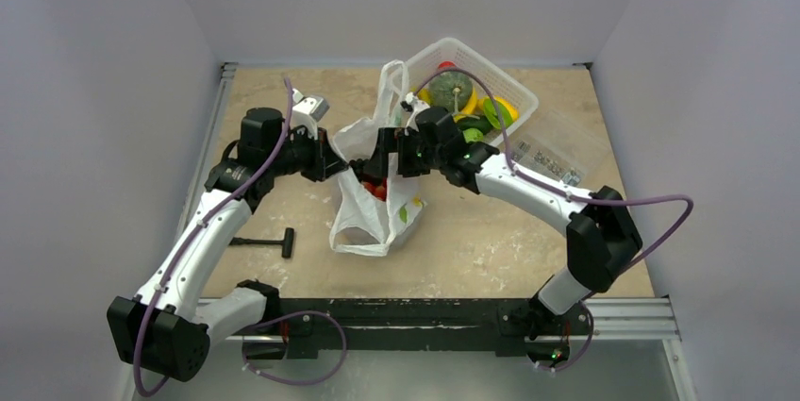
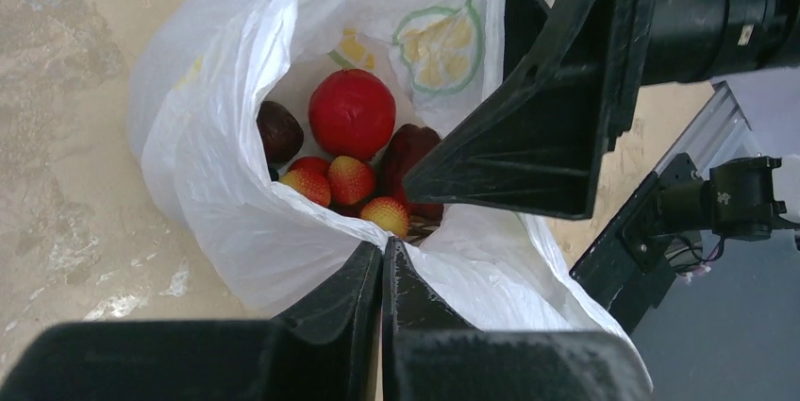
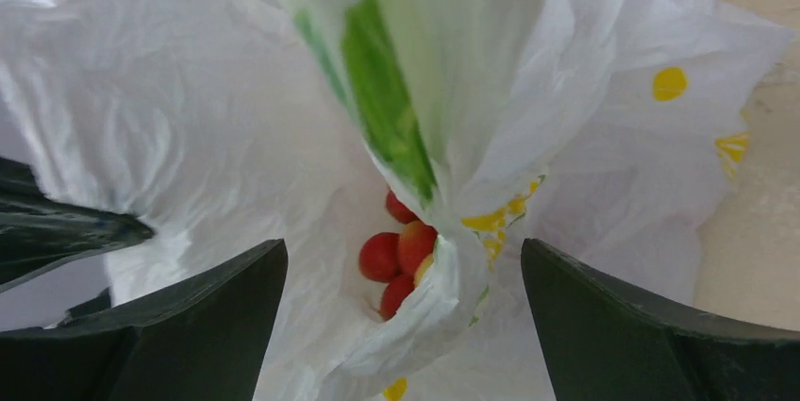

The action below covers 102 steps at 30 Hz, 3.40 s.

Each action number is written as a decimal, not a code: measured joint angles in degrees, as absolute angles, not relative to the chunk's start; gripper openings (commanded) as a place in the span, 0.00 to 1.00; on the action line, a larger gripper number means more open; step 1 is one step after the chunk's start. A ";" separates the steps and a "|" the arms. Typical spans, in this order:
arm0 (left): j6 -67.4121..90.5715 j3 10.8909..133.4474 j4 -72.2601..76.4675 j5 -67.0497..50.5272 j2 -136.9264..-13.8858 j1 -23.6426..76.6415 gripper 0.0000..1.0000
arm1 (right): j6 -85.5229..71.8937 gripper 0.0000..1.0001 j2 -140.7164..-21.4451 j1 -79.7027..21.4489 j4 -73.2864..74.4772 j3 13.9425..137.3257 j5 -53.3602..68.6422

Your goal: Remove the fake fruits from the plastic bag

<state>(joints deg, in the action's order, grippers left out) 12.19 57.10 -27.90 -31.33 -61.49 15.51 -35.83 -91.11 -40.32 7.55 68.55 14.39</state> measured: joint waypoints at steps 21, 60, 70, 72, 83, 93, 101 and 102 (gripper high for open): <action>11.84 55.13 -27.88 -18.15 -54.11 15.57 0.00 | -33.56 0.26 -75.83 -25.43 -0.75 47.20 17.50; 12.47 65.43 -42.41 -19.03 -69.17 20.40 0.04 | -16.75 0.47 -73.82 -55.90 26.76 71.05 -9.39; 6.07 62.37 -42.94 -17.72 -62.98 22.20 0.00 | -13.32 0.58 -93.51 -56.55 25.12 76.31 -15.53; 5.43 62.13 -42.89 -17.76 -61.71 22.22 0.00 | -12.97 0.67 -96.03 -56.55 24.80 77.08 -15.64; 4.84 60.29 -41.63 -18.20 -59.94 23.40 0.00 | -11.90 0.97 -104.77 -56.49 18.31 77.45 -15.53; 4.82 60.23 -41.67 -17.67 -62.02 24.43 0.00 | -12.82 0.88 -110.93 -56.49 10.28 76.01 -15.29; 4.82 60.23 -41.69 -17.17 -63.13 24.45 0.00 | -13.96 0.39 -112.77 -56.60 6.09 76.01 -14.28; 4.82 60.23 -41.71 -17.08 -63.24 24.45 0.00 | -13.93 0.31 -112.88 -56.60 5.85 75.99 -14.04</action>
<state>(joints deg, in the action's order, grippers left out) 4.82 60.23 -41.71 -17.08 -63.24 24.45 -13.93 -112.88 -56.60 5.85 75.99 -14.04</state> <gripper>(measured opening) 0.006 0.510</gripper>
